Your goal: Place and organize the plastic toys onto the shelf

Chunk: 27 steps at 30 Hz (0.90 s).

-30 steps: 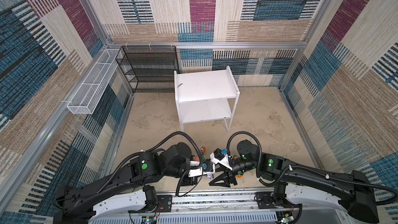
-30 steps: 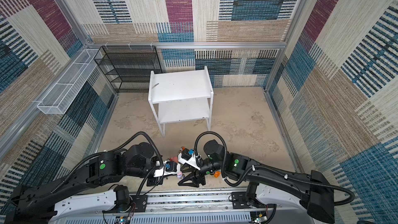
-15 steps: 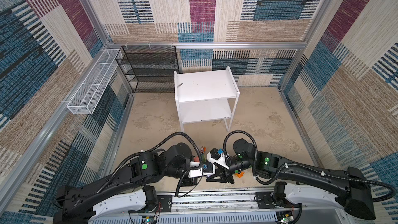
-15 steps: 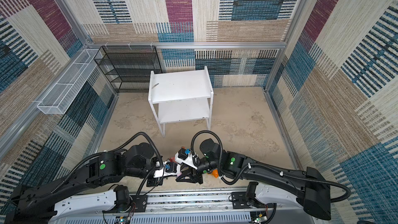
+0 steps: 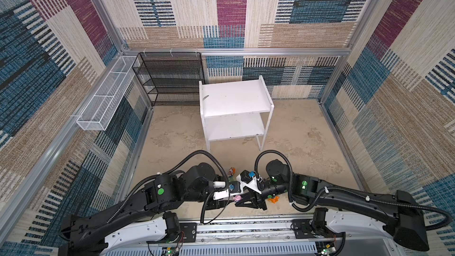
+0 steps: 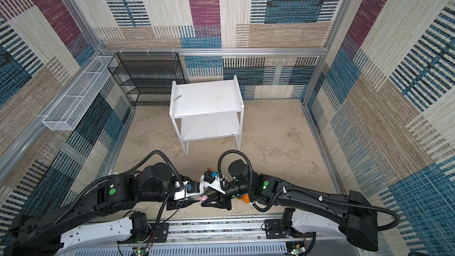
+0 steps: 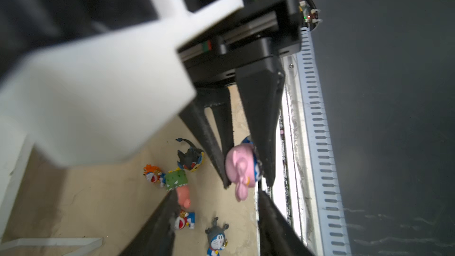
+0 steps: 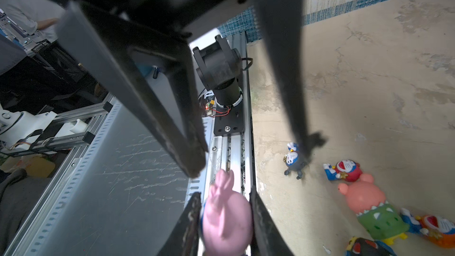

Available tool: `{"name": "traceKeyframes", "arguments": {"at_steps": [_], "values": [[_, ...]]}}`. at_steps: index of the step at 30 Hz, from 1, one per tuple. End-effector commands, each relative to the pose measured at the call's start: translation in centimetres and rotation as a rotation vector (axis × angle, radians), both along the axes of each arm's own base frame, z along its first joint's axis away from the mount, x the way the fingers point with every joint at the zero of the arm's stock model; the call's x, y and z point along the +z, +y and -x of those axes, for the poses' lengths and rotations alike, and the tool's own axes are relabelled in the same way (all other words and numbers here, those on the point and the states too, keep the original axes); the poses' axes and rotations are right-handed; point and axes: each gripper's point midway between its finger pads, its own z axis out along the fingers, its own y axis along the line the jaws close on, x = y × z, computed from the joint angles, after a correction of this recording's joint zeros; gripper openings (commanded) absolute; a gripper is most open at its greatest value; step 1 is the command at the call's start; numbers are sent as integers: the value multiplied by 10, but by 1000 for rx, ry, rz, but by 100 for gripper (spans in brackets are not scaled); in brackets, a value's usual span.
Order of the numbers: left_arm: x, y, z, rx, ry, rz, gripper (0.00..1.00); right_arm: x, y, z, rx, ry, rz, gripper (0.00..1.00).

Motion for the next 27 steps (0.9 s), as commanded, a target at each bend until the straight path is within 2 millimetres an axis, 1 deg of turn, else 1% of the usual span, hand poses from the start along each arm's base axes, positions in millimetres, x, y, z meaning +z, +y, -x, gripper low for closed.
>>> {"name": "traceKeyframes", "arguments": {"at_steps": [1,2,5,6,7,9,10,12,16,19,20,24,27], "values": [[4,18,-17,153,-28,19,72,19,11,-25,-82,-88,-110,23],[6,23,-17,174,-25,32,73,20,14,-33,-103,-105,-125,22],[7,37,-19,251,-12,65,86,31,23,-56,-160,-163,-188,23],[6,41,-20,272,-11,74,90,35,26,-63,-176,-182,-203,23],[6,45,-22,296,-12,89,99,36,29,-75,-213,-204,-210,23],[6,49,-25,334,-21,120,99,39,35,-95,-259,-238,-217,23],[8,52,-31,366,-42,135,99,39,38,-106,-288,-252,-221,23],[14,59,-42,434,-84,152,99,42,42,-120,-313,-281,-248,23],[22,70,-52,497,-140,175,99,46,49,-138,-333,-363,-302,23],[28,77,-58,534,-162,208,99,42,54,-160,-360,-396,-306,23],[30,79,-59,541,-166,219,99,42,55,-166,-365,-403,-316,23],[32,84,-61,556,-165,253,99,48,53,-179,-392,-472,-388,23],[34,85,-60,554,-158,267,99,44,54,-195,-414,-451,-390,23]]}}
